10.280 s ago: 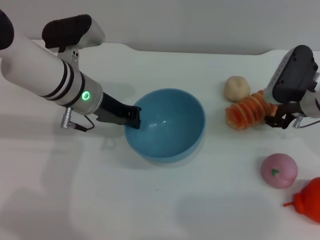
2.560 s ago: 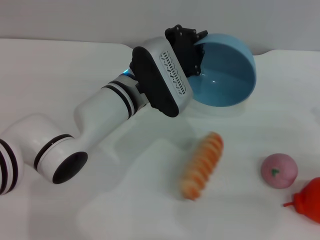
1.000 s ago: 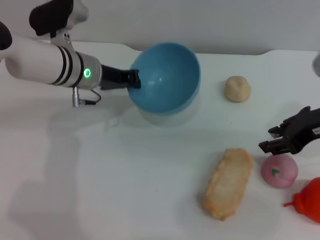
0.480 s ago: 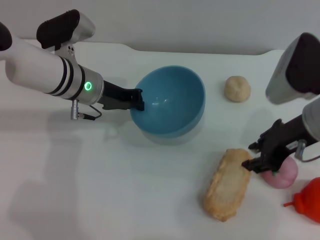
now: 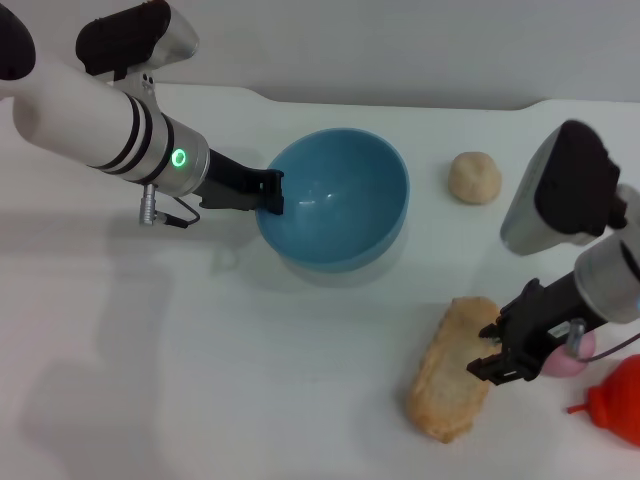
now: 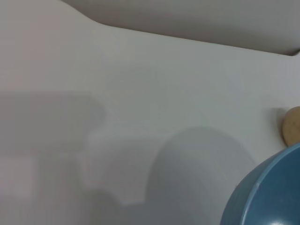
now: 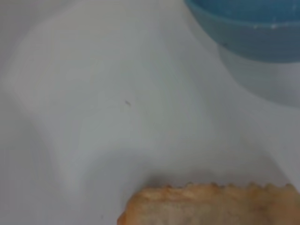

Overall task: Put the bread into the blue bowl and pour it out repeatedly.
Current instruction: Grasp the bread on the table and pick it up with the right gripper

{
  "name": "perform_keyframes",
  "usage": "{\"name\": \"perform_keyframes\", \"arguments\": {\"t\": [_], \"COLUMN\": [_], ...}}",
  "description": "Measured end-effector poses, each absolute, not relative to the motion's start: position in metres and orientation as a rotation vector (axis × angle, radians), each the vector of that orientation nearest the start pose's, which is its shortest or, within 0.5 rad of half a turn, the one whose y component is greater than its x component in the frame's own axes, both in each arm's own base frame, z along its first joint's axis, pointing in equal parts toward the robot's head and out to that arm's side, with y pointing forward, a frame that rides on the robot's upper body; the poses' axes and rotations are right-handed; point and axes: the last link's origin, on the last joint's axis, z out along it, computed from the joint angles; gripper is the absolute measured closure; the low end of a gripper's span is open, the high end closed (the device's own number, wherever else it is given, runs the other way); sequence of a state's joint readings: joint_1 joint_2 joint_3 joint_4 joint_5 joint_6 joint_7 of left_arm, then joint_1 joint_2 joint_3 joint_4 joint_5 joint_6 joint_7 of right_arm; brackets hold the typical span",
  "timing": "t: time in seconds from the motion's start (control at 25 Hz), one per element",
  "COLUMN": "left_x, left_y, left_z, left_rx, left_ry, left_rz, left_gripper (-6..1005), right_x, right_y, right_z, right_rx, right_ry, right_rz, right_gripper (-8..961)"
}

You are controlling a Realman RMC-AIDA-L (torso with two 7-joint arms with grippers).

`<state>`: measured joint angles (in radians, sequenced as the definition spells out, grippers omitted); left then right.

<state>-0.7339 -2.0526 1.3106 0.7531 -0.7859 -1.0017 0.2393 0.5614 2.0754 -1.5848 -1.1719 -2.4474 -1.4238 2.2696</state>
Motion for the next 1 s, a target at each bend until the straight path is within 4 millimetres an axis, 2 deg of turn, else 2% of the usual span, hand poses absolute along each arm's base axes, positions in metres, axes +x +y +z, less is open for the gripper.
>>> {"name": "perform_keyframes", "arguments": {"t": [0.48,0.92,1.0], "left_x": [-0.221,-0.217,-0.217], "left_y": [0.412,0.415,0.416], "left_z": [-0.042,-0.039,-0.038], "left_rx": [-2.121,-2.12,-2.119], "left_ry": [-1.63,-1.615,-1.615], "left_rz": [-0.039,-0.058,-0.06], "left_gripper": [1000,1000,1000], "right_x": [0.217,0.219,0.219], "right_y": [0.329,0.333,0.334], "right_z": [-0.099,-0.1,-0.099], "right_rx": [-2.896,-2.873,-2.869], "right_ry": [0.578,0.569,0.564], "right_rz": [-0.627,-0.608,-0.598], "right_gripper": [496,528,588]}}
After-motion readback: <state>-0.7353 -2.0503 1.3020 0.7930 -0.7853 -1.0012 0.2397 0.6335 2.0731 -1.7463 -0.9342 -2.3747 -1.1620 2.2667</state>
